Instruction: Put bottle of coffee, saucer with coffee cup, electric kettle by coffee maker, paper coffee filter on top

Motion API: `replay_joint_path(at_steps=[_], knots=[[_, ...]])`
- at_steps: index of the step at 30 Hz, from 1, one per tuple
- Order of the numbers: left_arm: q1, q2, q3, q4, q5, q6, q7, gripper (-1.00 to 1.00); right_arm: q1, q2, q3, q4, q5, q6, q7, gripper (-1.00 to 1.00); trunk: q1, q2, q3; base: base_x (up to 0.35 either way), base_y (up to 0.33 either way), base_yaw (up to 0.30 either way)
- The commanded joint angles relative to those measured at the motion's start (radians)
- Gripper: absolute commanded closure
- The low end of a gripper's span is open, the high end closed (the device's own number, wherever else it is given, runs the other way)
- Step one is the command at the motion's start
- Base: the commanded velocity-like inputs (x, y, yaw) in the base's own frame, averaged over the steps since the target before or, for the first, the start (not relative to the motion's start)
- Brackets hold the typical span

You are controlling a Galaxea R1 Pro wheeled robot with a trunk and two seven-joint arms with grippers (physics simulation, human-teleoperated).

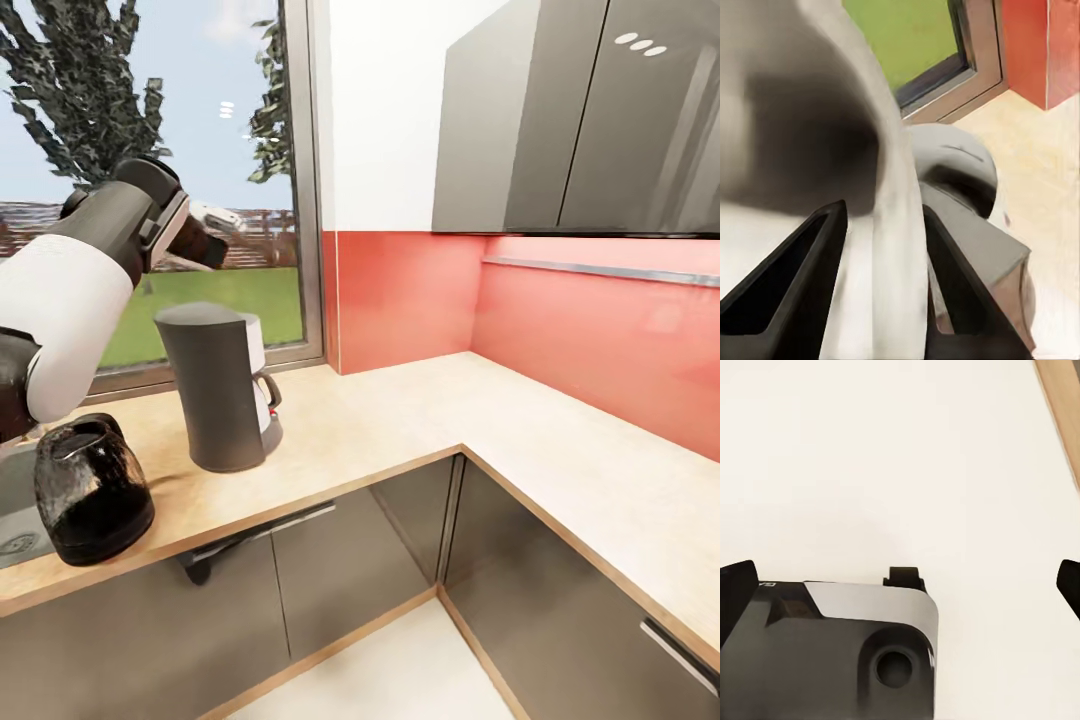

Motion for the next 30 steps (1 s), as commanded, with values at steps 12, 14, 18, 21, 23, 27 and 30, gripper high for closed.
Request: replay_joint_path(at_steps=[12, 14, 18, 21, 23, 27, 30], knots=[[-0.001, -0.012, -0.008, -0.003, -0.015, -0.005, -0.195, 1.0, -0.001, -0.001, 0.0, 0.001, 0.002, -0.003, 0.0, -1.0, 0.0, -0.001, -0.001, 0.027, -0.02, 0.003], [-0.001, -0.013, -0.013, -0.003, -0.015, -0.005, -0.196, 1.0, -0.001, -0.001, 0.0, 0.001, 0.002, -0.003, 0.0, -1.0, 0.0, -0.001, -0.001, 0.126, -0.092, 0.0], [-0.001, -0.013, -0.014, -0.003, -0.015, -0.005, -0.196, 1.0, -0.001, -0.001, 0.0, 0.001, 0.002, -0.003, 0.0, -1.0, 0.0, -0.001, -0.001, 0.041, -0.029, 0.0], [-0.001, -0.013, -0.015, -0.003, -0.015, -0.005, -0.196, 1.0, -0.001, -0.001, 0.0, 0.001, 0.002, -0.003, 0.0, -1.0, 0.0, -0.001, -0.001, 0.091, -0.047, 0.0], [-0.001, -0.013, -0.015, -0.003, -0.015, -0.005, -0.196, 1.0, -0.001, -0.001, 0.0, 0.001, 0.002, -0.003, 0.0, -1.0, 0.0, -0.001, -0.001, 0.139, -0.065, 0.0], [-0.001, -0.012, -0.026, -0.002, -0.015, -0.005, -0.196, 1.0, -0.001, 0.0, 0.0, 0.001, 0.002, -0.003, 0.0, -1.0, 0.0, -0.001, -0.001, 0.068, -0.027, 0.097], [-0.001, -0.012, -0.036, -0.002, -0.016, -0.005, -0.196, 1.0, -0.001, -0.001, 0.0, 0.001, 0.002, -0.003, 0.0, -1.0, 0.0, -0.001, -0.001, 0.027, -0.011, 0.199]])
